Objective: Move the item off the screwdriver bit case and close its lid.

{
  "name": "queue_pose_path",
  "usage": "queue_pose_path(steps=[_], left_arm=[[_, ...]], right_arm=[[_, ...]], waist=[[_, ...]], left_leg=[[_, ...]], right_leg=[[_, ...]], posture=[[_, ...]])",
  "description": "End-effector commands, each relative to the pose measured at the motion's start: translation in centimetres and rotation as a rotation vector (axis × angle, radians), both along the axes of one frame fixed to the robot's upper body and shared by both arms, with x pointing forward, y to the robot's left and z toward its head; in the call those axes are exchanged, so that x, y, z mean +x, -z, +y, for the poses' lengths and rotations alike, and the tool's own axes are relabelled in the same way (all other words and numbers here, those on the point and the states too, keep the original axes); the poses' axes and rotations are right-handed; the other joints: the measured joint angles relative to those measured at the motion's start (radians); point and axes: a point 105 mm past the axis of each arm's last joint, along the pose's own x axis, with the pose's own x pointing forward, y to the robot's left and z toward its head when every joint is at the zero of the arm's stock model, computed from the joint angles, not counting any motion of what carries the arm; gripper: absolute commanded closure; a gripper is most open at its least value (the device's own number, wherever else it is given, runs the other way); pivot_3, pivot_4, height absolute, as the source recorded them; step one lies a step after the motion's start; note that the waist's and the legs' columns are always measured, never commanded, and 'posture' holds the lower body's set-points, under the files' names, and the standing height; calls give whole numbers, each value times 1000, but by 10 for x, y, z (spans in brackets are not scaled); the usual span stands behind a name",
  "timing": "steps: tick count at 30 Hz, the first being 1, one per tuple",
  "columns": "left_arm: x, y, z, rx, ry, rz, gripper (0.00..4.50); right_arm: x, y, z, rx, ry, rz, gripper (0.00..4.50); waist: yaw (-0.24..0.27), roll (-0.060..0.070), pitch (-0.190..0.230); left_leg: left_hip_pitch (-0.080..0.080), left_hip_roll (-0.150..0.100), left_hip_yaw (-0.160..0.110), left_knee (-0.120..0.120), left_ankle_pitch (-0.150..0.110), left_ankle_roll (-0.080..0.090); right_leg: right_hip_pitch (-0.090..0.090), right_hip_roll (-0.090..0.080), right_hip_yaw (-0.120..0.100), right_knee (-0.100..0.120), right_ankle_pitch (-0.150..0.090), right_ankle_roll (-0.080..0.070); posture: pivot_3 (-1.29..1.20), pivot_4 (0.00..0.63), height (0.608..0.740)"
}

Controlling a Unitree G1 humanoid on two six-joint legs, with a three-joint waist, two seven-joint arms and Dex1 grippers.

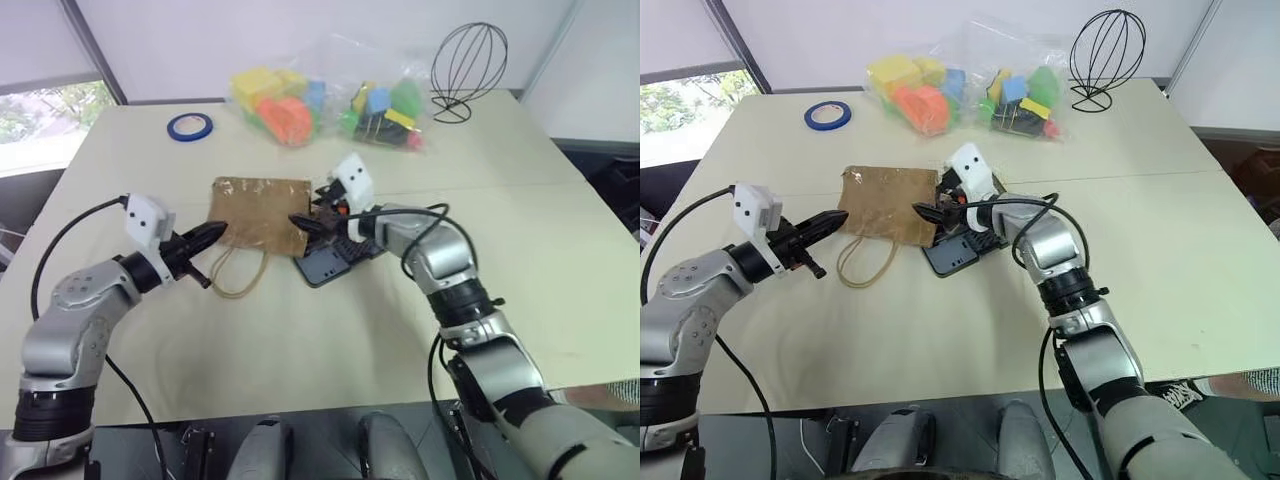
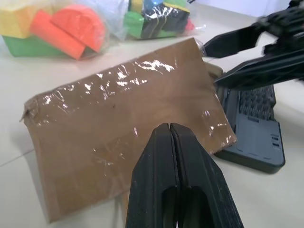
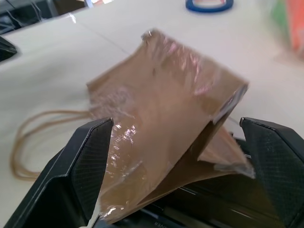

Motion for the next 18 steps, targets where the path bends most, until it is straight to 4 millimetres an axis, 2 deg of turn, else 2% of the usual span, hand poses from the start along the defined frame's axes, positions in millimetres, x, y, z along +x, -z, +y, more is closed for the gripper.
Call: queue_pose_path(steps=[1, 5, 8, 11, 18], left_arm=[[-5, -13, -1, 22, -1, -64, 4500], [-8, -12, 0, 24, -14, -64, 4500], [-9, -11, 0, 26, -19, -63, 4500], [-10, -11, 0, 30, -22, -65, 4500], [-11, -11, 1, 38, -33, -72, 4500]], right_arm=[[12, -16, 3, -9, 8, -94, 62], [25, -24, -3, -12, 39, -124, 62], [30, -24, -1, 6, 40, -113, 62], [32, -23, 8, 25, 24, -94, 62], [22, -21, 42, 66, -65, -30, 62]], waist=[[-5, 0, 0], [-16, 0, 0], [-20, 0, 0], [-25, 0, 0], [-40, 0, 0]], left_leg=[[0, 0, 0, 0, 0, 0], [0, 0, 0, 0, 0, 0], [0, 0, 0, -1, 0, 0], [0, 1, 0, -1, 0, -1], [-1, 1, -1, -2, 0, -1]], right_leg=[[0, 0, 0, 0, 0, 0], [0, 0, 0, 0, 0, 0], [-2, 0, 0, 1, 0, 0], [-2, 0, 0, 1, 0, 0], [-3, 0, 0, 2, 0, 0]], posture=[[0, 150, 740], [0, 150, 740], [0, 150, 740], [0, 150, 740], [0, 150, 740]])
